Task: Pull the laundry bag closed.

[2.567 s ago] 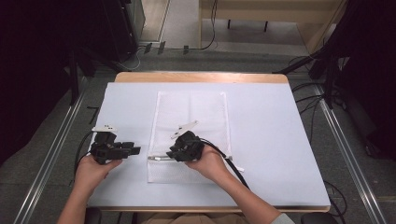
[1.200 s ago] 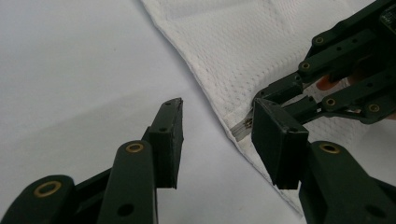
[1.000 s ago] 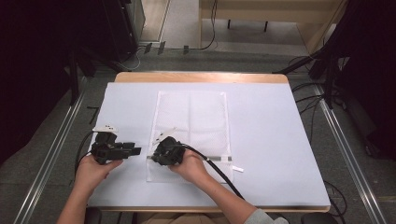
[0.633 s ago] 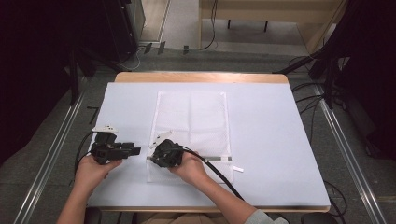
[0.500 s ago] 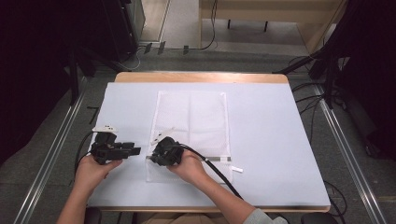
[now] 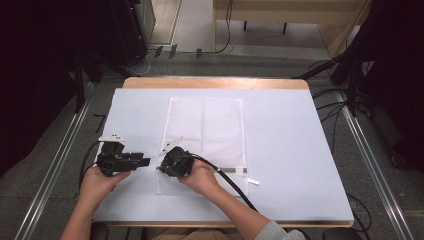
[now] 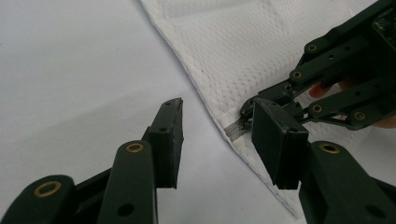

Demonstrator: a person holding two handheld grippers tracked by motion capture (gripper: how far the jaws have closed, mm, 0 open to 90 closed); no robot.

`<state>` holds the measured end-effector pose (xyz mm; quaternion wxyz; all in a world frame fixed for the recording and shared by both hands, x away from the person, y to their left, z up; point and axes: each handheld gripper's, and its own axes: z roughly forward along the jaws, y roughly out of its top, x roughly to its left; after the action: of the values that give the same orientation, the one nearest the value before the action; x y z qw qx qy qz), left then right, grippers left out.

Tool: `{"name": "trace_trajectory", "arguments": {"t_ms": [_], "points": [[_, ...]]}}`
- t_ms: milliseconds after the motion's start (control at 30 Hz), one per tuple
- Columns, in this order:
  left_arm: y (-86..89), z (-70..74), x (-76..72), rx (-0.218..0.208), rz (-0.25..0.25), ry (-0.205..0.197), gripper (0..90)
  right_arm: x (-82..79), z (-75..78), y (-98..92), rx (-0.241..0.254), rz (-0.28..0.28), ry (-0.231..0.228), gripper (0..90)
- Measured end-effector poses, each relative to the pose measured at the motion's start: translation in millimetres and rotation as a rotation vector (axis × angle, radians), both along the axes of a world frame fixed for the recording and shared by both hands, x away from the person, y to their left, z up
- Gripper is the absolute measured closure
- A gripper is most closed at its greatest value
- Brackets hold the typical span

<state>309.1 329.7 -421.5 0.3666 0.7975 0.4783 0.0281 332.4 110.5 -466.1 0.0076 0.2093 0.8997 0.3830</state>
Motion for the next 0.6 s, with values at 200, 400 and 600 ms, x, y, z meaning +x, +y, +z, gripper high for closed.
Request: {"name": "trace_trajectory", "arguments": {"t_ms": [200, 400, 600], "points": [[0.7, -0.8, 0.1, -0.005, -0.006, -0.001, 53.6, -2.4, 4.1, -0.8, -0.009, 0.017, -0.029, 88.9], [-2.3, -2.4, -0.1, 0.001, -0.027, 0.009, 53.6, 0.2, 5.7, -3.9, -0.016, 0.029, -0.025, 88.8], [-5.1, -4.6, 0.6, -0.004, -0.047, 0.015, 53.3, 3.2, 11.9, -7.3, 0.004, 0.027, -0.029, 88.8]]}}
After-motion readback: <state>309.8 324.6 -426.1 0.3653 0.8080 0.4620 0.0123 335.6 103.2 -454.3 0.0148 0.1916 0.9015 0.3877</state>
